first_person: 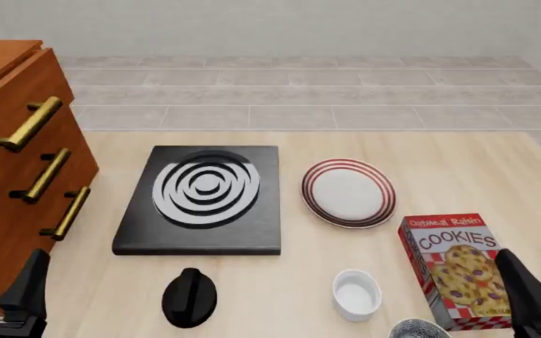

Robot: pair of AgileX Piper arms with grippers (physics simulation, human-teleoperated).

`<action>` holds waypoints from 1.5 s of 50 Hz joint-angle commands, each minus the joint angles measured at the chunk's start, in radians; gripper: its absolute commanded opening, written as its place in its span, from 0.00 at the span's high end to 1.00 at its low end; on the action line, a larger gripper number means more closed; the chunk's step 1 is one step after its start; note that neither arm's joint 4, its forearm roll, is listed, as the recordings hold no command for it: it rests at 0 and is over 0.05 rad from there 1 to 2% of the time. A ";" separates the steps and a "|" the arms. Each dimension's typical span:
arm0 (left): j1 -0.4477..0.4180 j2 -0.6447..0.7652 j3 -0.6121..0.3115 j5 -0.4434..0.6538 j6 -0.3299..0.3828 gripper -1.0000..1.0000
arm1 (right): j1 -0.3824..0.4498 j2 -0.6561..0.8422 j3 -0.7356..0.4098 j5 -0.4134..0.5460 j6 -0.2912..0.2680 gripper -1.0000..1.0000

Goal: Pick the akita bowl next to the ramekin and place it on the plate.

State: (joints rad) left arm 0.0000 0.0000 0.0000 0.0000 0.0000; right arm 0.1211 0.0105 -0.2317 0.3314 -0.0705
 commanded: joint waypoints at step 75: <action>0.000 0.000 0.000 0.000 0.000 0.00 | -0.034 0.325 -0.539 0.759 0.250 0.00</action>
State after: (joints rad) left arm 0.0000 0.0000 0.0000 0.0000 0.0000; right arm 0.1082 0.3099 -0.8006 1.0568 0.1664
